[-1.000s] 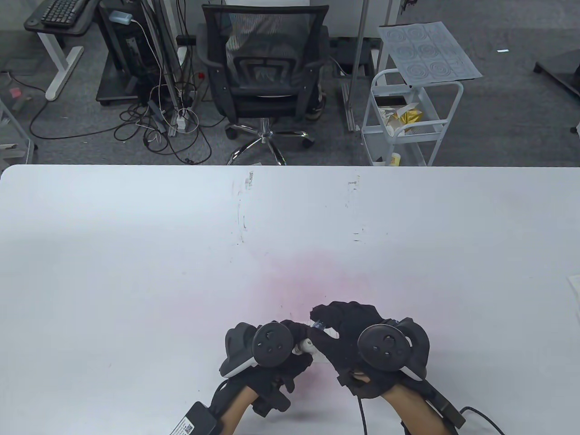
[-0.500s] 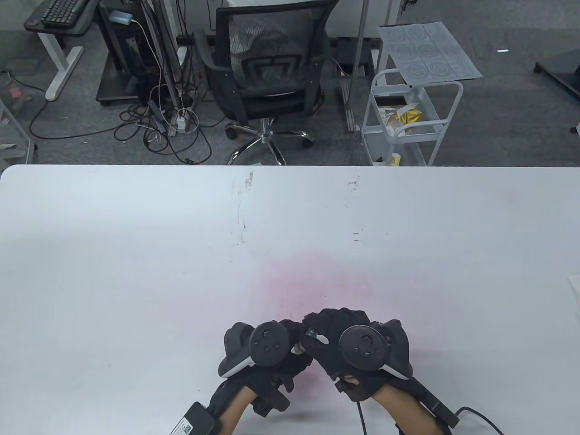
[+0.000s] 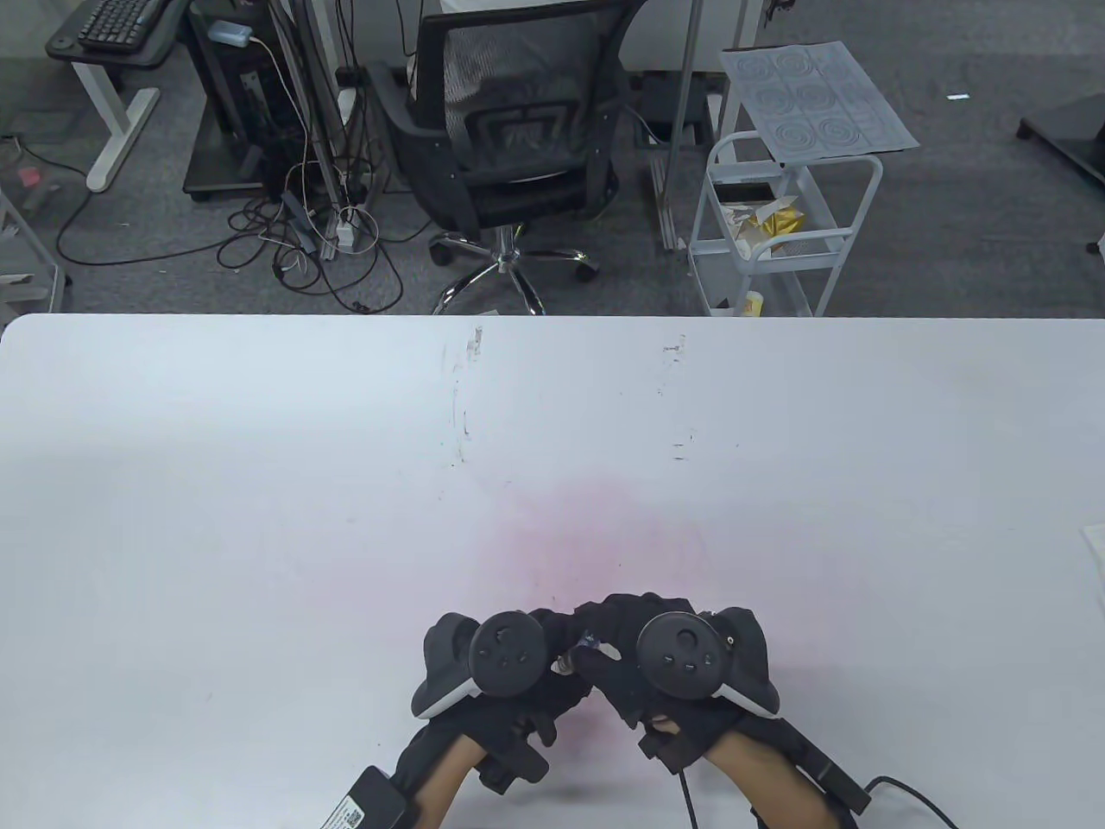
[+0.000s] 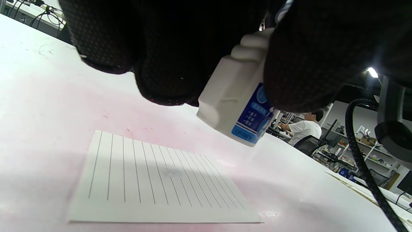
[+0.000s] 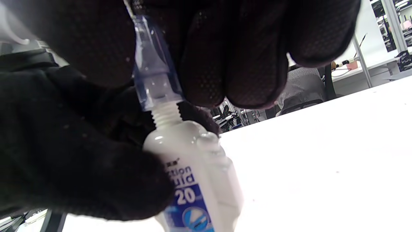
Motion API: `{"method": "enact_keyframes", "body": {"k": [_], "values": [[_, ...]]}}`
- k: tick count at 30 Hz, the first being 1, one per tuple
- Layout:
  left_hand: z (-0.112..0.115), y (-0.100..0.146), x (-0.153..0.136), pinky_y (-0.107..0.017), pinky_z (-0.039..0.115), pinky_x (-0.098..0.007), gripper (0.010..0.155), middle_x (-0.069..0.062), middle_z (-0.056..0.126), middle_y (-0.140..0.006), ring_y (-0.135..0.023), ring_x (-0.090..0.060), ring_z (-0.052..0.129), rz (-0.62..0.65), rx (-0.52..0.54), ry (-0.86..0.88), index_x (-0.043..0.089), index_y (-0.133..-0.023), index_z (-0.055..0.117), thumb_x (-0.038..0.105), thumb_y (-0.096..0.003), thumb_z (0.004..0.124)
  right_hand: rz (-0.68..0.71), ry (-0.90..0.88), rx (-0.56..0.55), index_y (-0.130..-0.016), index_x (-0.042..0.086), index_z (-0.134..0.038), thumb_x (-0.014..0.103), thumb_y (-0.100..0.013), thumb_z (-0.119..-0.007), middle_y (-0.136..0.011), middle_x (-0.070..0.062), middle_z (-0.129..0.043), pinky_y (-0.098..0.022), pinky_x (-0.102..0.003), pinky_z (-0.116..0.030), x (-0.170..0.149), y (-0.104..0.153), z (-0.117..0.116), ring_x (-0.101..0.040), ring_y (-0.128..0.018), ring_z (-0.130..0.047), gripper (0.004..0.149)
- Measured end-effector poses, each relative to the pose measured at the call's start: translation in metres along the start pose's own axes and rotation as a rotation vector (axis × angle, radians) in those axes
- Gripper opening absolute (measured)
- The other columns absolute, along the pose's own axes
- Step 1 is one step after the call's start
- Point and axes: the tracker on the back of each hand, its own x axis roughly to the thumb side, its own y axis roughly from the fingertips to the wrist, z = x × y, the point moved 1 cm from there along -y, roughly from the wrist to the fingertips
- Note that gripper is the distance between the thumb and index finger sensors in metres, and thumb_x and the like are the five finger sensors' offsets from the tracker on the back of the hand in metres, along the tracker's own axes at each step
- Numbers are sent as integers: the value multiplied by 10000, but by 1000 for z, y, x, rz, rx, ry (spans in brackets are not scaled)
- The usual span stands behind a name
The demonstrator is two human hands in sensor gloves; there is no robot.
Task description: Brush correction fluid to cover black text
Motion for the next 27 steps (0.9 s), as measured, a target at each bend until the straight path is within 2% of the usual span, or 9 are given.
{"method": "enact_keyframes", "body": {"k": [5, 11, 14, 16, 17, 20, 21, 27], "values": [[0, 0, 0, -552, 827, -478, 592, -87, 986, -740, -564, -239, 1033, -1, 3, -5, 202, -819, 843, 464, -308, 986, -6, 12, -4, -768, 176, -870, 469, -364, -874, -695, -68, -917, -510, -558, -756, 0, 0, -3, -335, -556, -1003, 499], [0, 0, 0, -554, 824, -479, 595, -87, 985, -742, -567, -237, 1033, 1, -5, -3, 203, -820, 842, 466, -307, 985, -11, 153, -77, -689, 205, -899, 607, -327, -857, -622, -27, -944, -485, -539, -777, 1, 2, -2, -300, -493, -1021, 542], [0, 0, -1, -555, 823, -479, 591, -84, 984, -744, -568, -238, 1032, -5, -8, 0, 204, -819, 843, 465, -308, 984, 7, 95, -46, -792, 196, -837, 613, -331, -848, -735, -47, -887, -535, -561, -738, 0, 2, 0, -337, -603, -981, 621], [0, 1, -1, -555, 824, -479, 594, -86, 984, -743, -567, -238, 1032, -7, -8, -2, 204, -821, 841, 465, -308, 985, 33, -3, 17, -861, 184, -783, 547, -351, -862, -816, -69, -830, -564, -583, -701, 0, 0, 0, -371, -684, -934, 631], [0, 1, -1, -554, 824, -479, 592, -87, 985, -742, -567, -238, 1032, -7, -8, -3, 204, -820, 843, 464, -307, 986, 29, -50, 45, -861, 183, -783, 504, -359, -869, -817, -70, -829, -566, -584, -700, -1, 0, 0, -373, -686, -933, 602], [0, 1, 0, -554, 825, -478, 593, -85, 985, -743, -568, -238, 1032, -4, -10, -6, 205, -819, 843, 462, -305, 990, 17, -94, 67, -834, 188, -807, 401, -367, -880, -790, -66, -851, -553, -579, -713, -2, -1, -1, -364, -655, -952, 518], [1, 1, 0, -555, 825, -478, 593, -84, 985, -744, -568, -238, 1032, 0, -12, -13, 204, -821, 843, 462, -307, 987, 15, -70, 56, -822, 191, -816, 404, -362, -884, -775, -64, -863, -542, -572, -724, -3, -1, -1, -357, -636, -964, 510], [3, 0, 2, -554, 826, -476, 590, -84, 986, -743, -568, -237, 1033, 9, -22, -21, 206, -820, 844, 463, -308, 985, -20, 53, -43, -696, 195, -887, 537, -326, -899, -623, -35, -936, -474, -538, -780, -3, 0, 0, -299, -485, -1020, 504]]}}
